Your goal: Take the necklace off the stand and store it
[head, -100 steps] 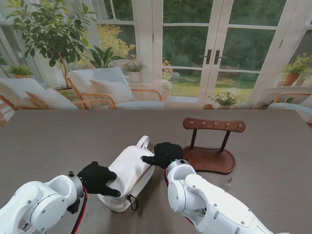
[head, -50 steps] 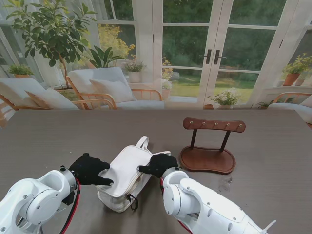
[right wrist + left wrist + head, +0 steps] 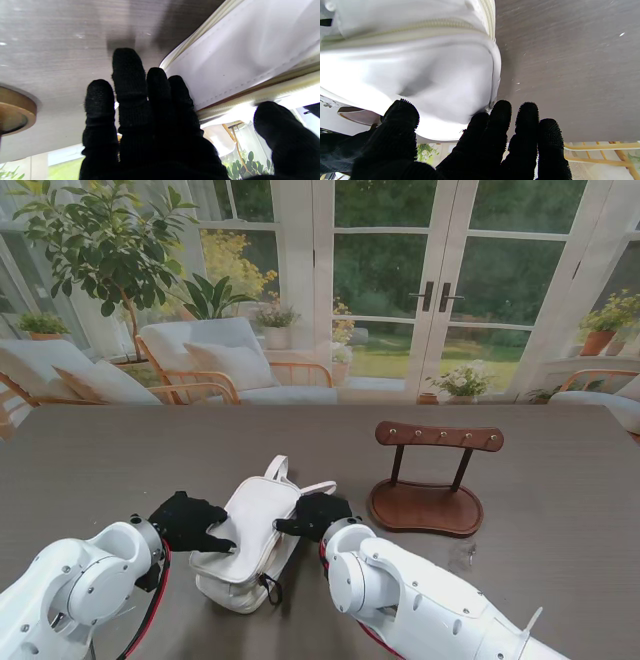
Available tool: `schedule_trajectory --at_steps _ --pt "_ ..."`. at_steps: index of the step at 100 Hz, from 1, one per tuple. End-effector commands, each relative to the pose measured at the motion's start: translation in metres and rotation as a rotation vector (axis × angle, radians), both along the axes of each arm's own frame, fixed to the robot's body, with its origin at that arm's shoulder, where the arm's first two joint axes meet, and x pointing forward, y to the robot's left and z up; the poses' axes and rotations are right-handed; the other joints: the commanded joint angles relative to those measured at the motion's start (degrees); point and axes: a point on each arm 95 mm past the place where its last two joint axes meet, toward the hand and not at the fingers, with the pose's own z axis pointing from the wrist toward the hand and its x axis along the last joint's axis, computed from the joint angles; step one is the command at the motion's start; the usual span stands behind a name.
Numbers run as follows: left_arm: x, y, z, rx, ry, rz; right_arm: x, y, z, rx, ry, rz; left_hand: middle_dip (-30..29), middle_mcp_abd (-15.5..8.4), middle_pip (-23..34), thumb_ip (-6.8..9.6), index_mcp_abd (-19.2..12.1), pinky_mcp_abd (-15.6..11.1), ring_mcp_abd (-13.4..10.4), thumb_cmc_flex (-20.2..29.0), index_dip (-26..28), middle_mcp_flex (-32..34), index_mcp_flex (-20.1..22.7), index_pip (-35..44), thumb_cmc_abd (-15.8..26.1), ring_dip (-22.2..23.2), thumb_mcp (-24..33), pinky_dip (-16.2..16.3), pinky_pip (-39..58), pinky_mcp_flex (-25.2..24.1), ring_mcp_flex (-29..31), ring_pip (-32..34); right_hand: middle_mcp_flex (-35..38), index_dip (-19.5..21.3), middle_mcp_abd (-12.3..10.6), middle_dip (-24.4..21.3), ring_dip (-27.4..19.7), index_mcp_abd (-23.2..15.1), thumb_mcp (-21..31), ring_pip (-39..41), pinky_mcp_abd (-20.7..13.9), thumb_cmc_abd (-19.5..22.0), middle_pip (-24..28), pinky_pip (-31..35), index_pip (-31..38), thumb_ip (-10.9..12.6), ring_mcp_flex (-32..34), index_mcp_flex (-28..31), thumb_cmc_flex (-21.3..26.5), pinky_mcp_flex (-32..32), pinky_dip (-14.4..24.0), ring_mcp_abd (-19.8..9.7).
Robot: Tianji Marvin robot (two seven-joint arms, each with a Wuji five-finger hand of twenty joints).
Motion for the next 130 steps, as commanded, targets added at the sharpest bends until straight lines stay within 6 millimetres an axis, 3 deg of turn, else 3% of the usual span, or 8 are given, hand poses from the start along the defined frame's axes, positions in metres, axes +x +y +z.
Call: schedule_trajectory --at_steps 1,12,29,40,64,72,96,130 --pt "0.004 -0.004 0.003 -0.019 -0.016 -0.019 -0.006 0.012 -0.001 0.014 0.006 0.036 -0.59 0.58 -0.71 2.23 -2.76 -0.60 0.06 1.29 -0.64 -1.89 -2.26 -1.54 2.10 -0.14 -0.93 -0.92 0.91 -1.32 -0.35 -0.53 -1.86 -1.53 -1.53 0.03 1.08 -3.82 6.80 1.39 -1.24 -0.06 1.65 2.12 -1.12 -0.71 1.50 -3.41 0.94 2.89 0.71 -1.14" --pt "0.015 -0.006 0.005 -0.055 -0.054 -0.046 -0.006 0.011 0.001 0.025 -0.010 0.039 -0.85 0.60 -1.16 2.19 -5.41 -0.63 -0.15 1.53 -1.06 -2.41 -4.79 -2.55 1.84 -0.30 -0.87 -1.07 0.27 -1.83 -0.93 -1.08 -2.03 -1.74 -1.52 -0.10 0.98 -3.99 6.86 1.65 -1.39 -0.84 1.80 2.19 -0.89 -0.54 1.30 -3.95 -0.43 2.85 0.74 -1.11" --pt "0.033 -0.004 -0.004 -0.066 0.023 -0.132 -0.006 0.008 0.005 0.041 -0.031 0.037 -1.06 -0.61 -2.04 2.05 -16.86 -2.05 -1.50 2.16 -3.57 -4.61 -8.78 -4.79 0.95 -0.39 -1.59 -0.89 -1.59 -3.01 -3.12 -2.39 -2.24 -2.13 -1.33 -0.64 0.73 -3.84 7.15 1.71 -1.35 -2.06 1.31 2.20 -0.68 -0.26 1.16 -4.27 -1.94 2.76 0.78 -1.38" --pt "0.036 -0.004 -0.013 -0.044 0.092 -0.180 -0.006 0.007 0.006 0.056 -0.037 0.034 -1.29 -1.34 -2.61 2.07 -20.90 -3.16 -2.11 2.54 -5.64 -6.64 -10.85 -5.72 0.30 -0.64 -2.00 -0.87 -3.57 -4.32 -4.81 -3.50 -2.26 -2.43 -1.26 -1.09 0.61 -3.87 7.28 1.73 -1.36 -2.31 0.96 2.18 -0.57 -0.15 1.11 -4.53 -2.28 2.74 0.78 -1.04" --pt "0.042 -0.009 -0.026 -0.023 0.104 -0.262 -0.005 0.006 0.008 0.083 -0.037 0.040 -1.98 -2.41 -4.66 2.04 -23.29 -4.76 -2.72 1.54 -12.70 -13.51 -21.86 -9.10 0.62 -0.21 -2.92 0.93 -6.68 -6.30 -8.03 -4.89 -2.24 -2.83 -1.32 -1.36 0.77 -3.88 8.00 2.41 -1.39 -2.36 1.04 2.17 -0.36 -0.20 1.20 -4.57 -1.59 2.55 0.83 -1.15" --pt "0.043 -0.011 -0.026 -0.021 0.085 -0.291 -0.005 0.007 0.007 0.081 -0.030 0.046 -1.65 -2.60 -4.49 2.10 -23.36 -4.68 -2.62 1.20 -13.46 -13.84 -23.03 -9.17 0.62 -0.05 -3.25 1.25 -6.74 -6.23 -7.90 -4.74 -2.44 -2.99 -1.30 -1.45 0.79 -3.90 8.08 2.57 -1.46 -1.92 0.98 2.21 -0.38 -0.28 1.09 -4.70 -1.12 2.51 0.86 -1.03" --pt "0.044 -0.021 -0.023 -0.075 0.023 -0.370 -0.003 0.009 0.001 0.091 -0.004 0.047 -1.04 -2.53 -3.94 2.19 -24.40 -4.35 -2.47 1.62 -12.66 -12.46 -17.41 -6.10 -0.18 -0.04 -3.02 2.10 -6.74 -5.74 -7.37 -4.77 -2.55 -3.18 -1.38 -1.50 0.90 -3.69 8.64 3.22 -1.65 -0.72 1.22 2.44 -0.10 -0.54 1.16 -4.50 1.10 2.40 1.01 -1.30" --pt "0.053 -0.034 -0.025 -0.074 0.060 -0.442 -0.002 0.008 -0.003 0.106 0.020 0.043 -0.17 -2.03 -2.40 2.08 -23.77 -3.45 -2.50 1.90 -7.43 -7.89 -2.07 1.66 0.00 -0.18 -2.07 2.44 -7.10 -4.50 -5.51 -4.57 -2.63 -3.40 -1.24 -1.62 0.90 -3.56 8.70 3.78 -1.77 -0.31 1.42 2.64 0.03 -0.77 1.20 -4.36 1.78 2.28 1.10 -1.30"
